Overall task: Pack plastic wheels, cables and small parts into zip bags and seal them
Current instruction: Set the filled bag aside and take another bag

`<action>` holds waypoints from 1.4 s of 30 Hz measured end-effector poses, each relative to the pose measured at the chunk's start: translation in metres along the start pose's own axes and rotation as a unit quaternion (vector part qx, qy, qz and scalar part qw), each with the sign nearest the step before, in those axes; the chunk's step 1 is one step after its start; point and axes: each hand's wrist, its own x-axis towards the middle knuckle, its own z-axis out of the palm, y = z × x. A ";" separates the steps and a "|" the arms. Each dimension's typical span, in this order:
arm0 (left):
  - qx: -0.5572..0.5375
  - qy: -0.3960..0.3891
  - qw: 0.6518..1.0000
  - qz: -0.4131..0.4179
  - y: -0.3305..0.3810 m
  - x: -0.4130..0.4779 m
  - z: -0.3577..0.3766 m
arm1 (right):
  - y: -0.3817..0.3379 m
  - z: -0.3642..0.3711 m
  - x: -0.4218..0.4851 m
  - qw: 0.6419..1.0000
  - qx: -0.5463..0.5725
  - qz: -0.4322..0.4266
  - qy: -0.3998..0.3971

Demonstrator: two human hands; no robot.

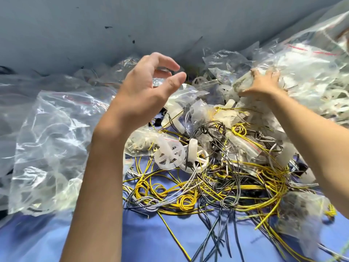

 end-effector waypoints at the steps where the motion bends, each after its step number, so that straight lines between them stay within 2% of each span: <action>1: 0.003 -0.004 1.000 0.000 -0.001 -0.001 -0.001 | 0.006 0.002 0.001 1.000 0.011 0.013 -0.005; 4: 0.008 -0.005 1.000 -0.006 -0.003 -0.003 -0.006 | 0.011 0.006 0.002 0.999 0.027 0.010 0.019; 9: -0.024 0.079 0.997 0.005 -0.001 -0.004 -0.009 | 0.017 0.008 0.002 0.999 0.029 -0.002 0.036; 12: -0.014 0.049 0.999 -0.016 -0.007 -0.002 -0.010 | 0.017 0.001 0.001 0.999 0.052 0.007 -0.013; 15: 0.063 -0.020 0.996 -0.062 -0.019 -0.001 -0.010 | -0.002 -0.017 -0.003 0.994 0.041 0.001 -0.102; 16: 0.085 -0.022 0.993 -0.076 -0.024 0.000 -0.009 | -0.012 -0.023 -0.007 0.993 0.049 -0.012 -0.108; 18: 0.136 0.014 0.986 -0.100 -0.035 0.003 -0.009 | -0.039 -0.036 -0.024 0.994 0.078 -0.041 -0.062; 20: 0.217 0.091 0.964 -0.121 -0.048 0.006 -0.010 | -0.067 -0.048 -0.050 0.990 0.115 -0.082 -0.011; 23: 0.309 0.263 0.894 -0.188 -0.064 0.000 -0.020 | -0.105 -0.063 -0.111 0.967 0.184 -0.174 0.008; 24: 0.319 0.289 0.876 -0.217 -0.070 -0.004 -0.025 | -0.114 -0.066 -0.132 0.958 0.201 -0.203 0.008; 26: 0.306 0.273 0.865 -0.288 -0.084 -0.009 -0.036 | -0.127 -0.070 -0.166 0.942 0.222 -0.250 -0.018; 29: 0.277 0.164 0.860 -0.397 -0.100 -0.017 -0.040 | -0.132 -0.071 -0.197 0.932 0.178 -0.302 -0.095; 31: 0.278 0.097 0.852 -0.433 -0.106 -0.020 -0.036 | -0.128 -0.072 -0.206 0.925 0.136 -0.322 -0.149; 33: 0.298 0.064 0.851 -0.428 -0.110 -0.021 -0.033 | -0.122 -0.073 -0.210 0.915 0.074 -0.341 -0.201; 35: 0.325 0.071 0.854 -0.400 -0.113 -0.021 -0.029 | -0.115 -0.072 -0.208 0.899 0.028 -0.356 -0.253; 37: 0.342 0.093 0.852 -0.387 -0.114 -0.022 -0.027 | -0.107 -0.069 -0.201 0.892 0.048 -0.351 -0.282; 40: 0.348 0.131 0.856 -0.360 -0.109 -0.020 -0.034 | -0.096 -0.067 -0.190 0.906 0.076 -0.335 -0.249; 42: 0.314 0.165 0.882 -0.310 -0.097 -0.013 -0.043 | -0.092 -0.067 -0.184 0.917 0.078 -0.329 -0.213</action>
